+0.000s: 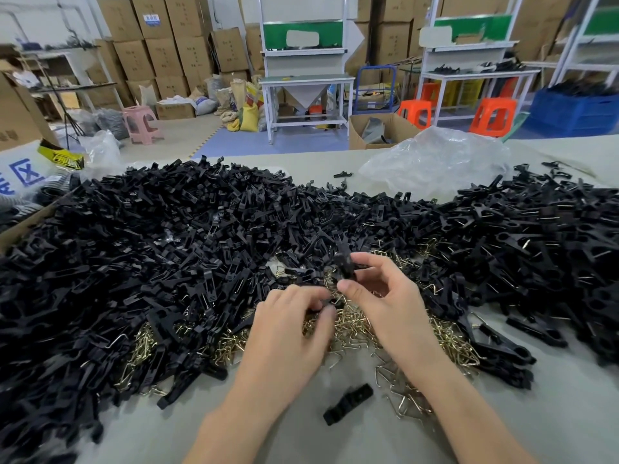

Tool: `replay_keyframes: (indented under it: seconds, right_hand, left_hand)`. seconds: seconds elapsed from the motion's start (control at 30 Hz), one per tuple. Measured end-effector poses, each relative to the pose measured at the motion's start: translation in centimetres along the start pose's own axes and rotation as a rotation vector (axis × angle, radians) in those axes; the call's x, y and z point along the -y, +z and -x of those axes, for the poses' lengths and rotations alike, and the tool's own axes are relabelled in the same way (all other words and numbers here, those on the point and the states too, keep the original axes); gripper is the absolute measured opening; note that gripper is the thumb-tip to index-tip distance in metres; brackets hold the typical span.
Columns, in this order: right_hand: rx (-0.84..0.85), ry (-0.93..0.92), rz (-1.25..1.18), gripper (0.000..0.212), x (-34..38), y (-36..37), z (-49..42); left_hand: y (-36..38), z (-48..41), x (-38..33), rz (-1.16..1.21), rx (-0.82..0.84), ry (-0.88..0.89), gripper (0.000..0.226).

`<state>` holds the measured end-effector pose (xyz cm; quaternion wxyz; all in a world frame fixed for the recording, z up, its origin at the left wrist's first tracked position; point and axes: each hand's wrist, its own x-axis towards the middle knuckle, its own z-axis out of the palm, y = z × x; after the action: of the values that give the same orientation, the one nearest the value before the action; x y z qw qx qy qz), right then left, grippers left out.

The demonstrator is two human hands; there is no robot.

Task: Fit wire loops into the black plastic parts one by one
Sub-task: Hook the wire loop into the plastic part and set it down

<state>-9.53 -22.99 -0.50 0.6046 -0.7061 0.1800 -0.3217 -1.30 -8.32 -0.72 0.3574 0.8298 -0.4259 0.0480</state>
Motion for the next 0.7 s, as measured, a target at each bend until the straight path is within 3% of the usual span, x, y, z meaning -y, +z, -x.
replay_keyframes:
  seconds: [0.1, 0.27, 0.4, 0.47, 0.6, 0.7]
  right_hand:
    - [-0.04, -0.006, 0.024, 0.031, -0.3, -0.4, -0.2]
    - [-0.046, -0.01, 0.068, 0.029, -0.6, -0.2, -0.3]
    - [-0.055, -0.011, 0.086, 0.029, -0.7, -0.3, -0.3]
    - [-0.042, -0.016, 0.089, 0.029, -0.6, -0.3, -0.2]
    - [0.056, 0.018, -0.081, 0.026, -0.1, -0.1, -0.2]
    - [0.168, 0.068, -0.22, 0.028, 0.2, 0.1, 0.1]
  left_hand:
    - [0.7, 0.4, 0.5, -0.345, 0.141, 0.097, 0.047]
    - [1.5, 0.0, 0.2, -0.364, 0.013, 0.111, 0.016]
    - [1.4, 0.0, 0.4, -0.367, -0.025, 0.164, 0.006]
    - [1.2, -0.1, 0.4, -0.285, -0.012, 0.106, 0.017]
    - [0.8, -0.4, 0.4, 0.186, -0.107, -0.154, 0.012]
    - [0.7, -0.3, 0.3, 0.358, -0.129, -0.206, 0.013]
